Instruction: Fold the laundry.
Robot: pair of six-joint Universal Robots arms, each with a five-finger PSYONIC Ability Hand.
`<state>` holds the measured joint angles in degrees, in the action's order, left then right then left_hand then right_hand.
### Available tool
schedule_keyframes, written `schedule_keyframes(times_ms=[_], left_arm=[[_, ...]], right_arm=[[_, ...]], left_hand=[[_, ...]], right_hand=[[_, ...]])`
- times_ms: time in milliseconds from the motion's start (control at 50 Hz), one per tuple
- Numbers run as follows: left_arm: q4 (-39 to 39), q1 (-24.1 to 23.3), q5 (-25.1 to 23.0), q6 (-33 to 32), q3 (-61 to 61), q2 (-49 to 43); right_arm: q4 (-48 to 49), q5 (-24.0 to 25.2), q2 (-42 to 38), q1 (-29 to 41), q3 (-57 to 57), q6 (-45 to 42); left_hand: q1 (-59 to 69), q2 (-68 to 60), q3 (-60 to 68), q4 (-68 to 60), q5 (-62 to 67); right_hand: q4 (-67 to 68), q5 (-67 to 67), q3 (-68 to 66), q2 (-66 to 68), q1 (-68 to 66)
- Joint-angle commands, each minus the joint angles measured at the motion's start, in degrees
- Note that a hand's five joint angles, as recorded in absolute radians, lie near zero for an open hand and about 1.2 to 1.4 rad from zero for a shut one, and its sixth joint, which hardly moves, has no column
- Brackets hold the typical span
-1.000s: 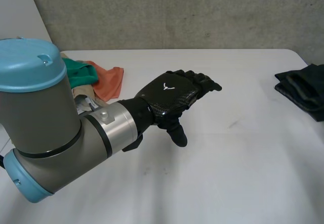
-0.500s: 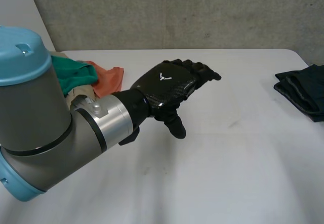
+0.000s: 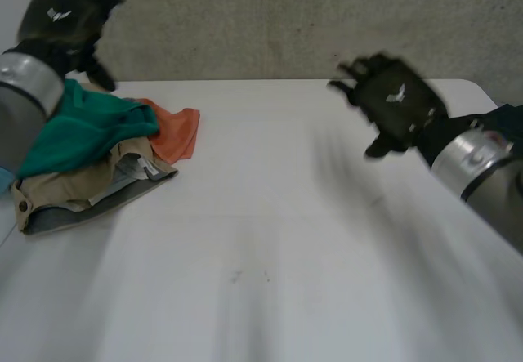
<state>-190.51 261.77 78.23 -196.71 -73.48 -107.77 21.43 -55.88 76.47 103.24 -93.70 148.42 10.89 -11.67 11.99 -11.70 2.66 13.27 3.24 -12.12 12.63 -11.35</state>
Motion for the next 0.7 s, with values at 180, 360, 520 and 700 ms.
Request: schedule_keyframes(times_ms=[180,360,520,700], left_arm=[[-1.6,11.5,-4.7,-25.6,14.9,-28.3],[-3.1,12.5,-3.9,-25.9,22.8,-37.2],[-3.3,13.7,-4.0,-25.9,25.0,-39.7],[-4.7,12.0,-1.1,-25.2,23.9,-37.1]], right_arm=[[-9.4,0.2,-2.8,0.0,-4.8,-1.2],[-9.4,0.2,-2.8,-0.1,-6.6,-1.5],[-9.4,0.1,-2.8,-0.1,-7.3,-1.5],[-9.2,-1.2,-2.7,-1.4,-7.4,-1.5]], left_hand=[[1.3,-0.6,0.2,-0.5,-0.4],[25.7,-24.9,24.6,-24.9,23.9],[62.9,-62.1,61.8,-62.1,61.1],[69.1,-68.3,68.0,-68.3,67.3]], right_hand=[[-3.3,-3.2,2.1,-2.6,1.4],[-3.3,-3.2,2.1,-2.6,1.4],[-3.3,-3.2,2.1,-2.6,1.4],[-3.3,-3.2,2.1,-2.6,1.4]])
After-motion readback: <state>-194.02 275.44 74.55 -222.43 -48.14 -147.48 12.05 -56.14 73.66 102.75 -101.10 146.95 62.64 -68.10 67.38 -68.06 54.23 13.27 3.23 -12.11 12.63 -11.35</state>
